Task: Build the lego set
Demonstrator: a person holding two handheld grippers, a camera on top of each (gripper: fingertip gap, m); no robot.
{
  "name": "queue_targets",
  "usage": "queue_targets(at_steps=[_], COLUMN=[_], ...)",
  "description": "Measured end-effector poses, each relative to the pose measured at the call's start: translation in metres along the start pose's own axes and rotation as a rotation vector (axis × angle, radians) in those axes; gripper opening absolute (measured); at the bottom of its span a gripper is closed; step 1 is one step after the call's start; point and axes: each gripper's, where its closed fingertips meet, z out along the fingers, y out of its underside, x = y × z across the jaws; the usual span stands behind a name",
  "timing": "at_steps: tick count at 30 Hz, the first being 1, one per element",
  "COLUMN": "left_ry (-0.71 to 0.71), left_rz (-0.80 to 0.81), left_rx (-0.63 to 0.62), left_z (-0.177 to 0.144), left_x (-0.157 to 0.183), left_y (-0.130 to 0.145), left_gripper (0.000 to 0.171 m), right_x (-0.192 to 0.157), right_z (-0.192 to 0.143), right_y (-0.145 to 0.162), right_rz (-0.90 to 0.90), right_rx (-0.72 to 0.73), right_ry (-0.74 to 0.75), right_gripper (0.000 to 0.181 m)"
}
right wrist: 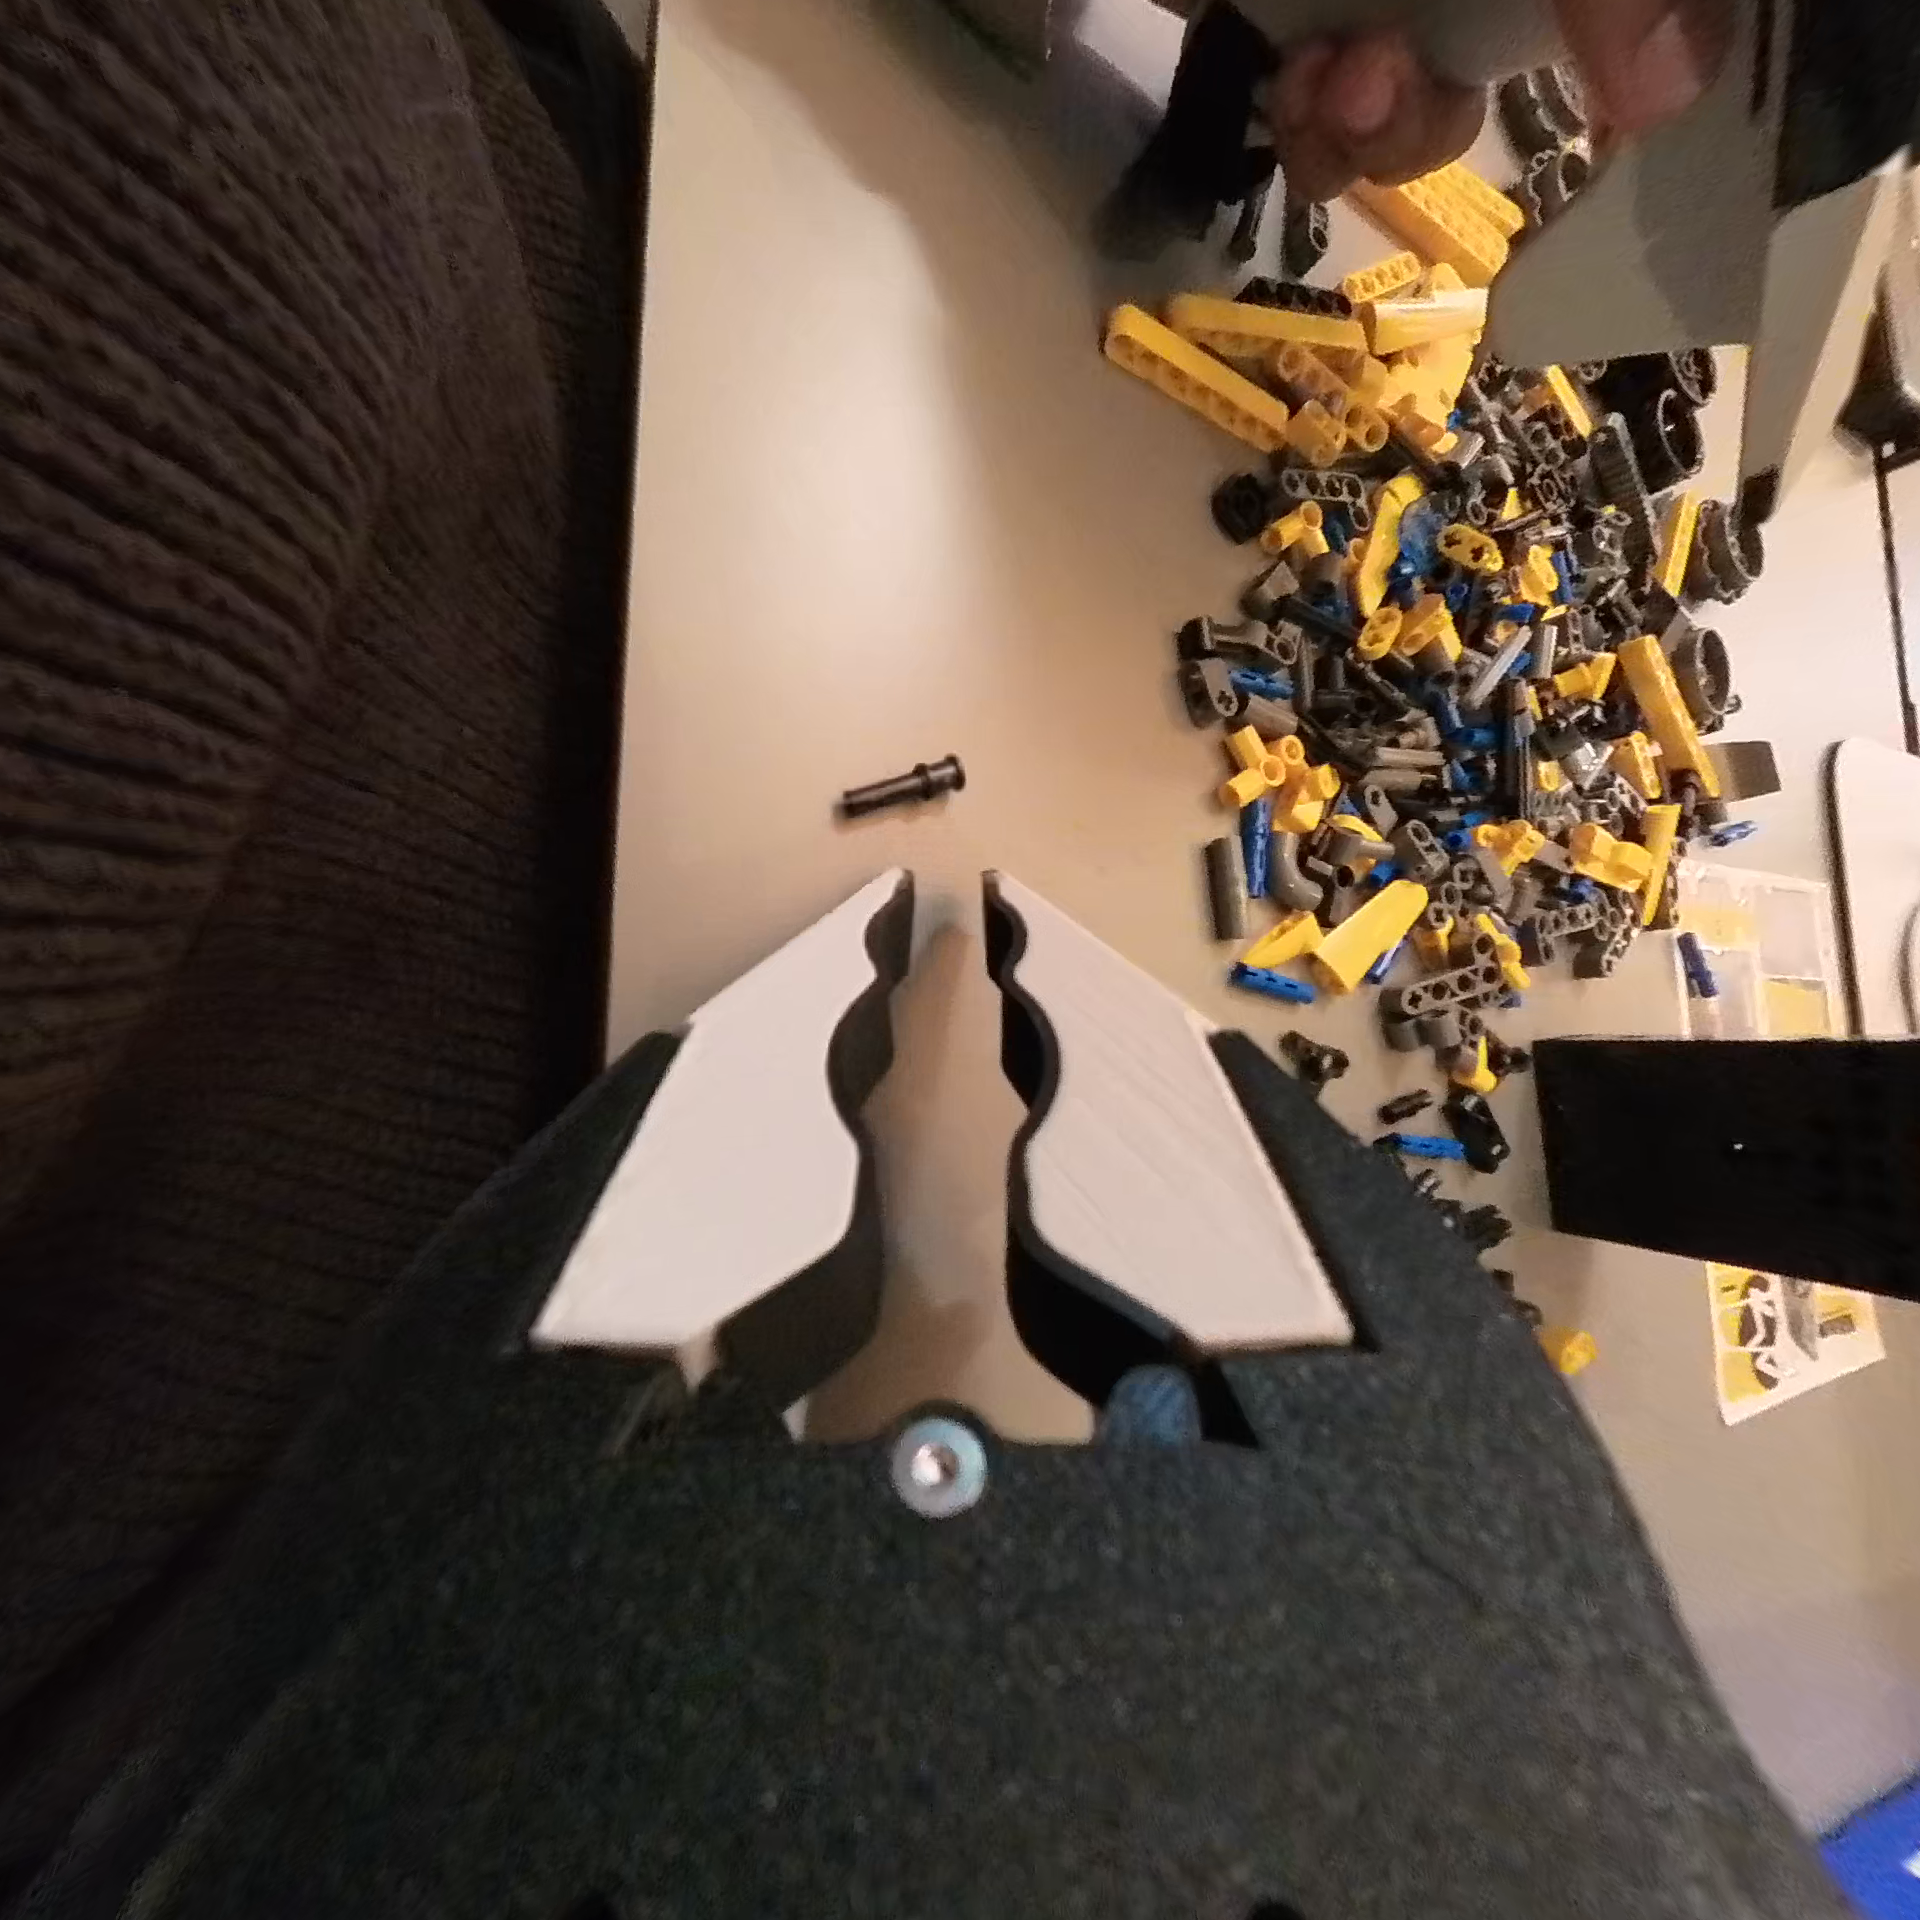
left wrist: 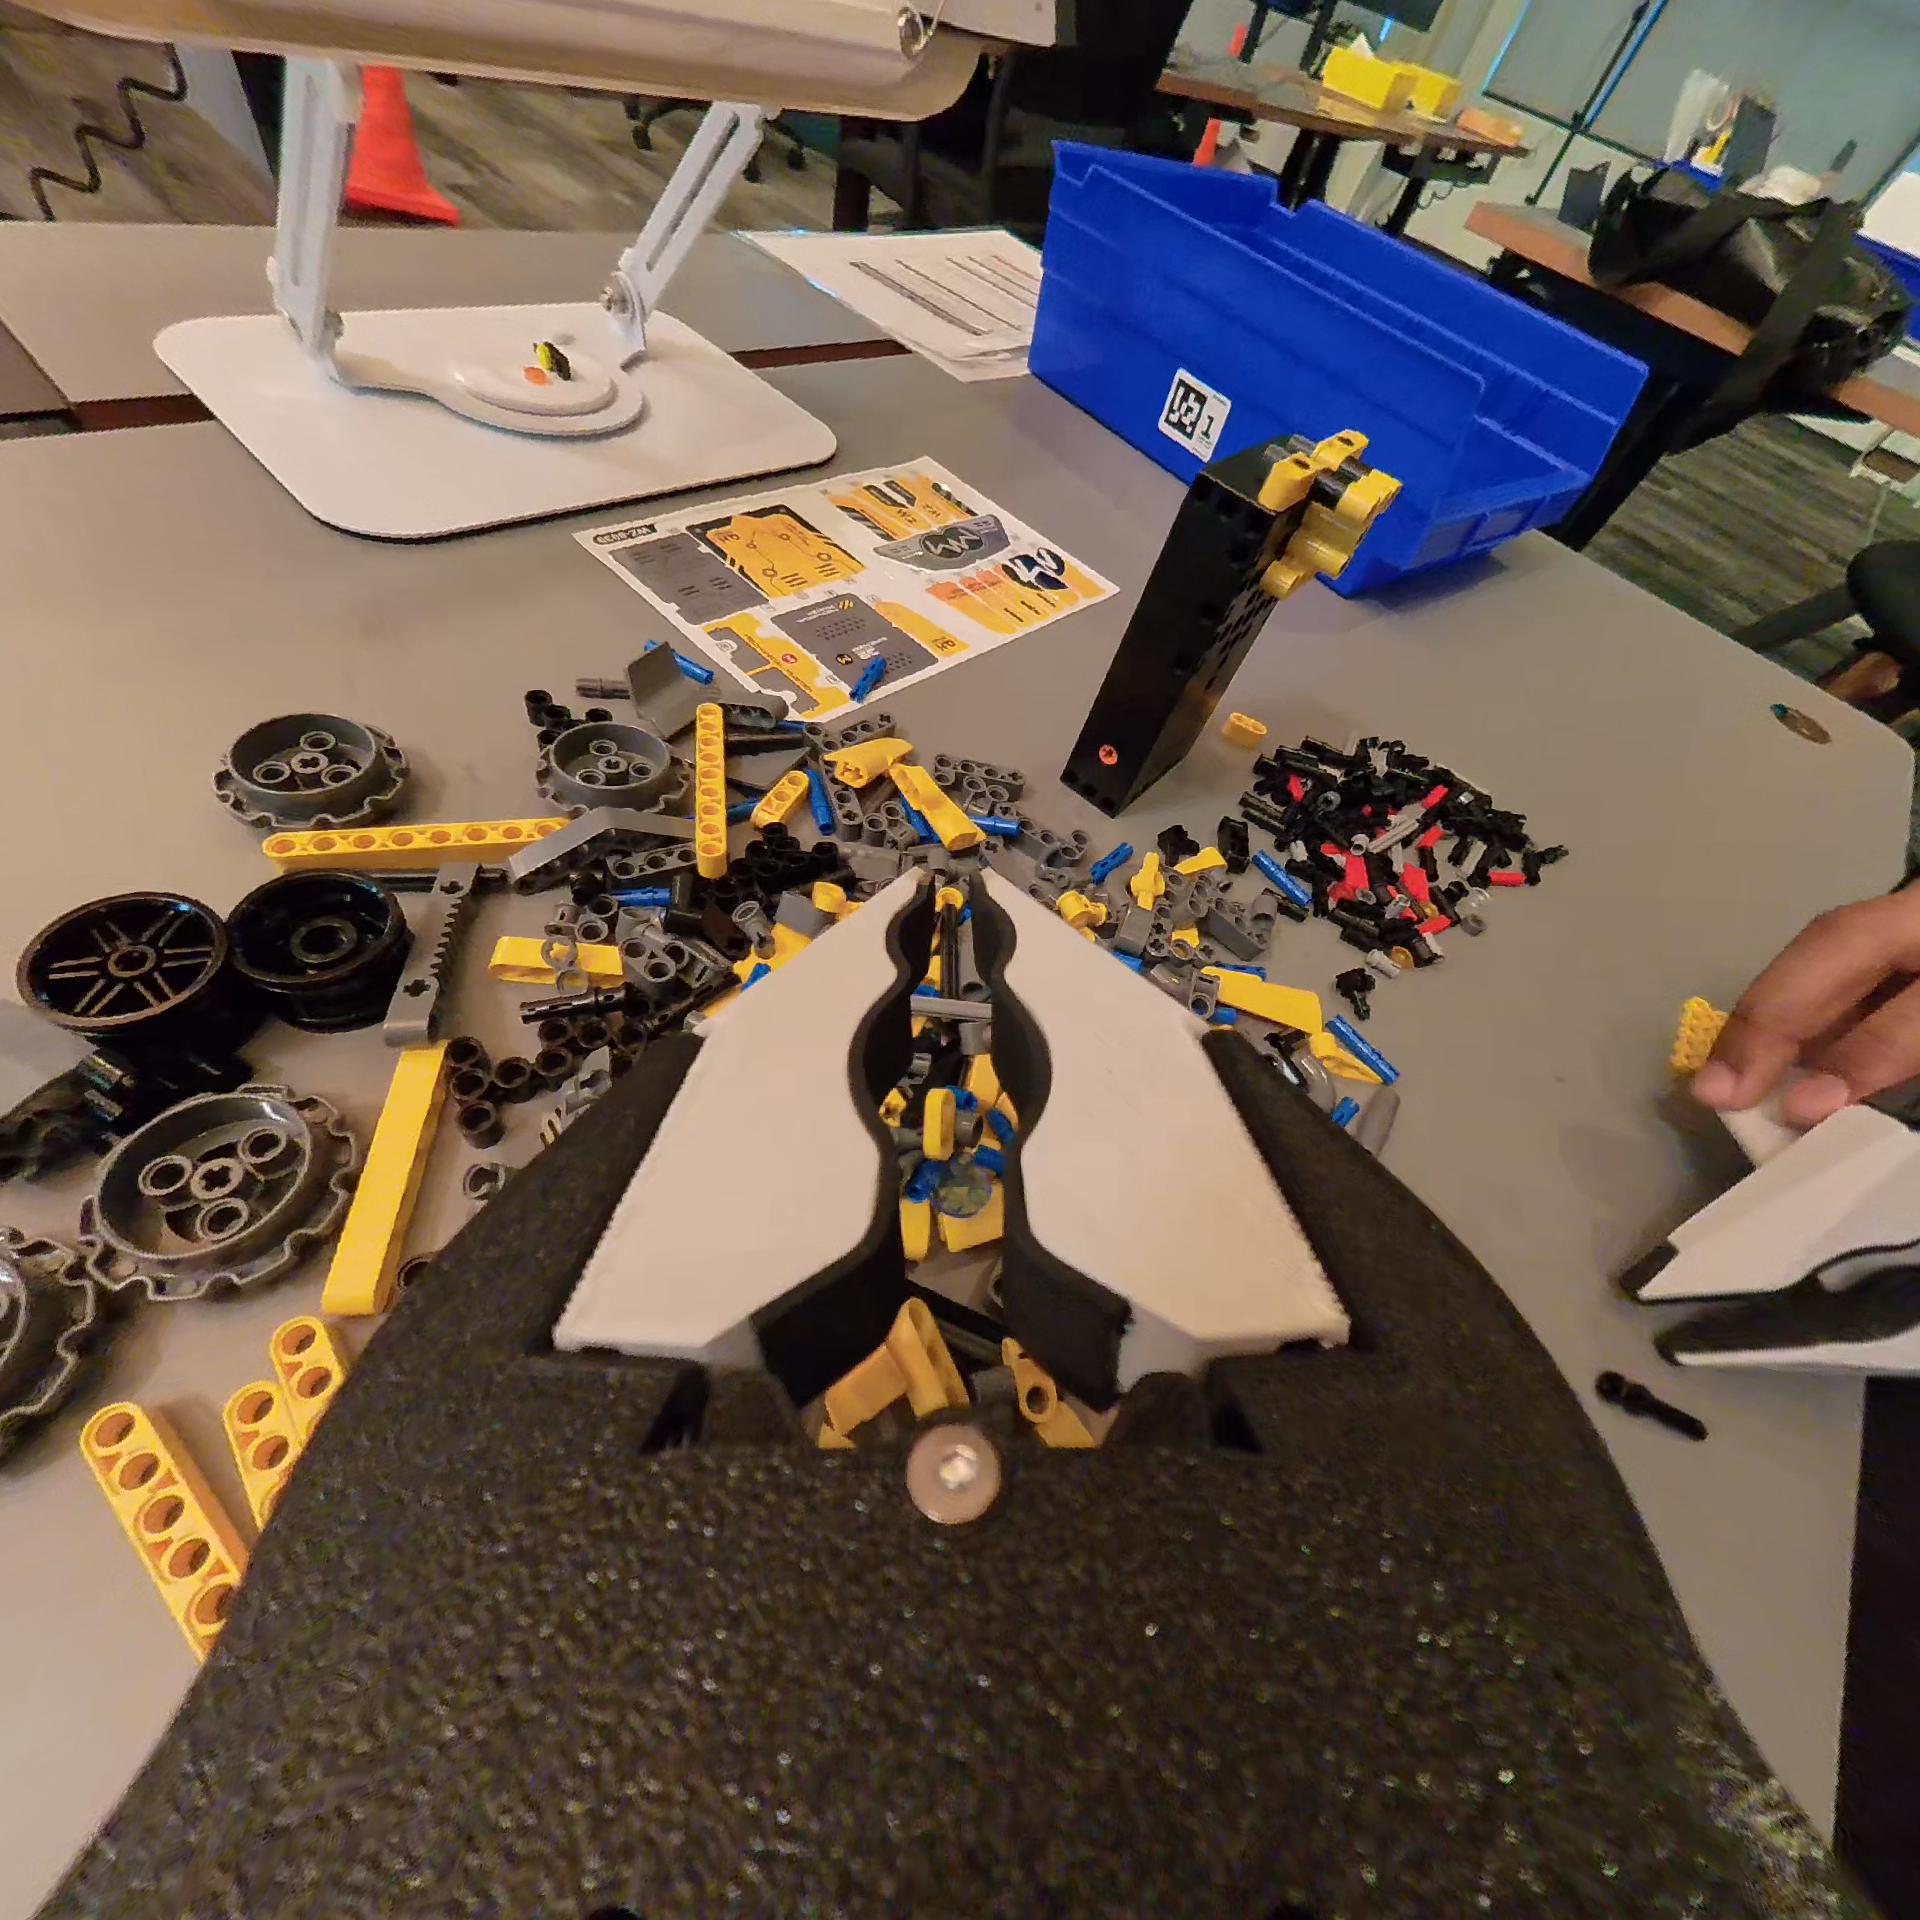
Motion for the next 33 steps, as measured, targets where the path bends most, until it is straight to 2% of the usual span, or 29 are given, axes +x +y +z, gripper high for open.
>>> queue_targets(at_steps=[5, 10, 12, 15, 21, 28, 32, 33], left_ry=[0.001, 0.000, -0.001, 0.000, 0.002, 0.002, 0.003, 0.004], left_rz=[-0.014, -0.015, -0.016, -0.017, -0.013, -0.020, -0.023, -0.024], left_rx=[0.003, 0.000, 0.000, 0.000, 0.004, 0.009, 0.007, 0.007], left_z=[0.000, 0.001, 0.001, 0.001, 0.000, -0.001, 0.000, 0.000], left_x=[-0.002, -0.002, -0.002, -0.002, -0.001, -0.003, -0.003, -0.003], left_y=[0.000, 0.001, 0.001, 0.001, 0.000, -0.001, 0.000, 0.000], left_gripper=[0.005, 0.006, 0.006, 0.006, 0.006, 0.005, 0.006, 0.006], right_x=[-0.005, -0.008, -0.014, -0.028, -0.024, -0.017, -0.018, -0.015], right_z=[-0.006, -0.008, -0.007, -0.006, 0.008, 0.011, 0.015, 0.015], right_y=[-0.002, -0.016, -0.028, -0.047, -0.040, -0.034, -0.026, -0.025], right_rz=[0.056, 0.136, 0.185, 0.260, 0.274, 0.322, 0.401, 0.421], right_rx=[0.032, 0.119, 0.158, 0.207, 0.122, 0.094, 0.052, 0.051], right_ry=[-0.004, -0.035, -0.083, -0.201, -0.176, -0.180, -0.212, -0.205], right_gripper=[0.016, 0.016, 0.017, 0.029, 0.031, 0.030, 0.023, 0.015])
